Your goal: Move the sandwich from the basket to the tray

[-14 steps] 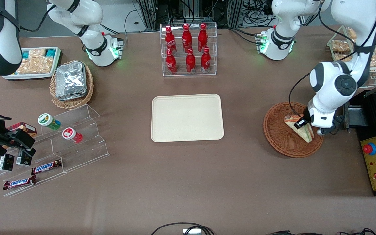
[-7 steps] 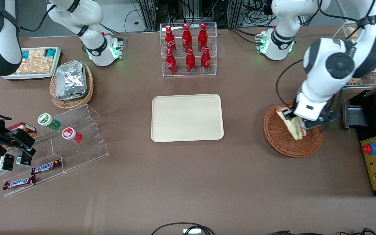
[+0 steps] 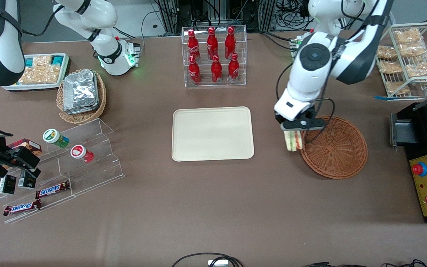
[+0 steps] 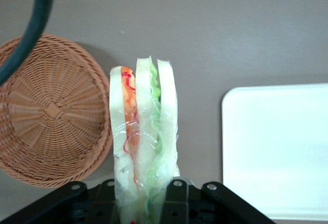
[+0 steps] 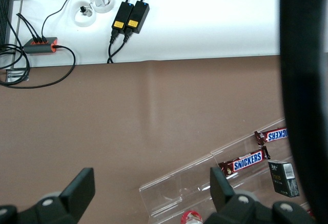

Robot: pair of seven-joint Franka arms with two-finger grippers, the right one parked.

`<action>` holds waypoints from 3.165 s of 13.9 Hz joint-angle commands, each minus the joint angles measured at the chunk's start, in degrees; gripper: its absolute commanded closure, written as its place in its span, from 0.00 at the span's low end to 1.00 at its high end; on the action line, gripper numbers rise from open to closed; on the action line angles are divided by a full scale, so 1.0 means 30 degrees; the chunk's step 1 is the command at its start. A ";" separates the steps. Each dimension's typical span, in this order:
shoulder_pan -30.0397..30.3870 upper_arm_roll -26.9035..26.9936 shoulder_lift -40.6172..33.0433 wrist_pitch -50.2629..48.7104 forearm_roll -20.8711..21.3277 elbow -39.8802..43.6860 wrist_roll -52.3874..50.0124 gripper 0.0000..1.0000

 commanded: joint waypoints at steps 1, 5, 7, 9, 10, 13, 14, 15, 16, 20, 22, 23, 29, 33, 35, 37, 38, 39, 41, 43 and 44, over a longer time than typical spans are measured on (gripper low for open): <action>0.0080 -0.1061 0.1358 -0.0003 0.0936 0.1013 -0.0126 1.00; -0.1466 -0.1826 0.3786 0.0114 0.3301 0.2155 -0.2487 1.00; -0.2579 -0.1826 0.5776 0.0115 0.5557 0.3119 -0.4308 1.00; -0.3723 -0.1797 0.7566 0.0144 0.6443 0.4116 -0.5775 1.00; -0.4018 -0.1797 0.8328 0.0144 0.6736 0.4468 -0.6100 1.00; -0.4898 -0.1797 0.9475 0.1164 0.6827 0.4678 -0.6833 1.00; -0.5161 -0.1768 0.9826 0.1372 0.6827 0.4648 -0.6922 1.00; -0.5338 -0.1767 1.0207 0.1462 0.6885 0.4619 -0.6923 1.00; -0.5485 -0.1767 1.0529 0.1491 0.7060 0.4560 -0.6923 1.00; -0.5896 -0.1709 1.1148 0.1433 0.7208 0.3714 -0.6981 1.00; -0.5896 -0.1650 1.1177 0.1433 0.7208 0.3389 -0.7475 1.00; -0.5896 -0.1650 1.1206 0.1462 0.7208 0.3388 -0.8002 0.96; -0.5809 -0.1621 1.1353 0.1346 0.7150 0.3592 -1.0289 0.10; -0.5663 -0.1650 1.0973 0.0352 0.7121 0.4293 -1.2021 0.00; -0.5312 -0.1650 1.0885 -0.0466 0.6916 0.5578 -1.2079 0.00; -0.4640 -0.1679 1.0768 -0.1928 0.6857 0.7130 -1.2079 0.00; -0.4317 -0.1679 1.0622 -0.2719 0.6857 0.7979 -1.2079 0.00; -0.3995 -0.1679 1.0563 -0.3510 0.6886 0.8800 -1.2050 0.00; -0.3323 -0.1650 1.0300 -0.5063 0.6915 1.0382 -1.2021 0.00; -0.1832 -0.1708 0.9746 -0.5859 0.6915 1.1120 -1.1671 0.00; -0.1244 -0.1709 0.9307 -0.5920 0.6886 1.1093 -1.1669 0.00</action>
